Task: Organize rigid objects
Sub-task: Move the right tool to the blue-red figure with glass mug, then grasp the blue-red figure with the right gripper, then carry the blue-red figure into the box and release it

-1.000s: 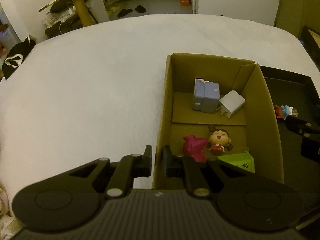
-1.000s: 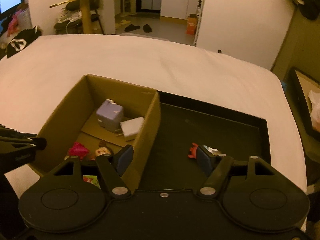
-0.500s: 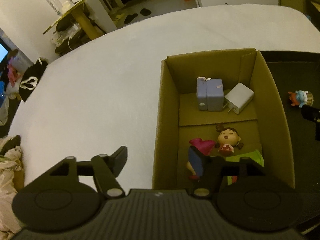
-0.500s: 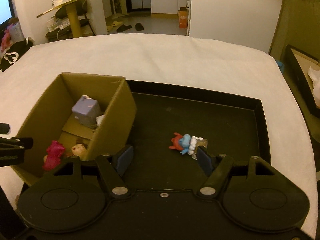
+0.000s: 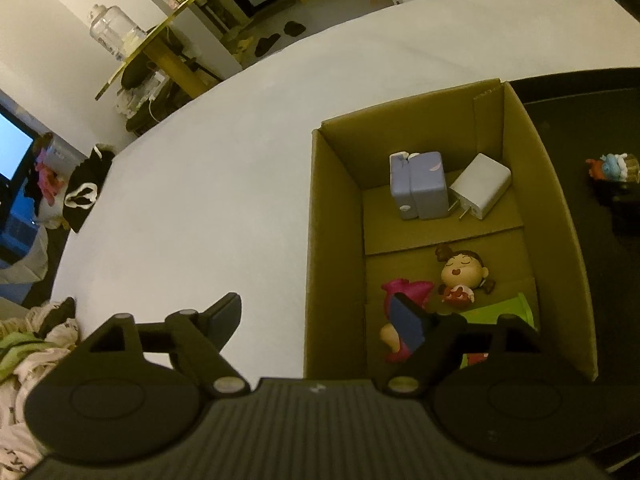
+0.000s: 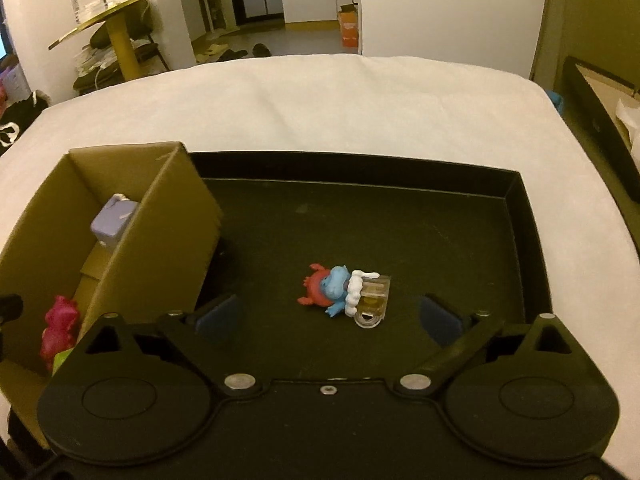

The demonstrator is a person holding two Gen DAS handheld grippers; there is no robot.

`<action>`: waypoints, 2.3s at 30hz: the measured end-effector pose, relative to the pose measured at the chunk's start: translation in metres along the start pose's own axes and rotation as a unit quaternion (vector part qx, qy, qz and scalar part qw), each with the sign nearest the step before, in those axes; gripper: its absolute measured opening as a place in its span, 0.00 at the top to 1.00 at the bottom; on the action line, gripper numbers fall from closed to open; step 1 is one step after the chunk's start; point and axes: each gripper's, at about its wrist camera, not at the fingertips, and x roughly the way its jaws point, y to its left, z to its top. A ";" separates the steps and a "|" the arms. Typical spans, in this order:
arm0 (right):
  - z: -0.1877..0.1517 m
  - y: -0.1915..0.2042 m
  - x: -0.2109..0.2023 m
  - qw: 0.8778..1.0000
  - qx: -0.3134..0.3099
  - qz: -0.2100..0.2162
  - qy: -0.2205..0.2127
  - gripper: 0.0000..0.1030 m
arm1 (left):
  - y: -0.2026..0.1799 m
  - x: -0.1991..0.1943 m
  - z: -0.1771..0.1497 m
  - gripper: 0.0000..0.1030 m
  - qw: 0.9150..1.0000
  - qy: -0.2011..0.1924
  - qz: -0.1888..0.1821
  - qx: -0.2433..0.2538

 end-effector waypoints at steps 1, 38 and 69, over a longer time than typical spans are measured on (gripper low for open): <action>0.000 -0.001 0.002 1.000 0.004 0.000 0.001 0.05 | -0.001 0.000 0.000 0.21 1.000 0.000 0.003 0.001; 0.008 -0.012 -0.028 0.999 0.031 -0.043 -0.006 0.43 | 0.004 0.001 0.001 0.21 1.000 0.000 -0.018 -0.024; 0.043 0.098 -0.085 0.994 -0.079 0.004 -0.072 0.43 | 0.055 0.013 -0.022 0.27 0.981 -0.014 -0.151 -0.123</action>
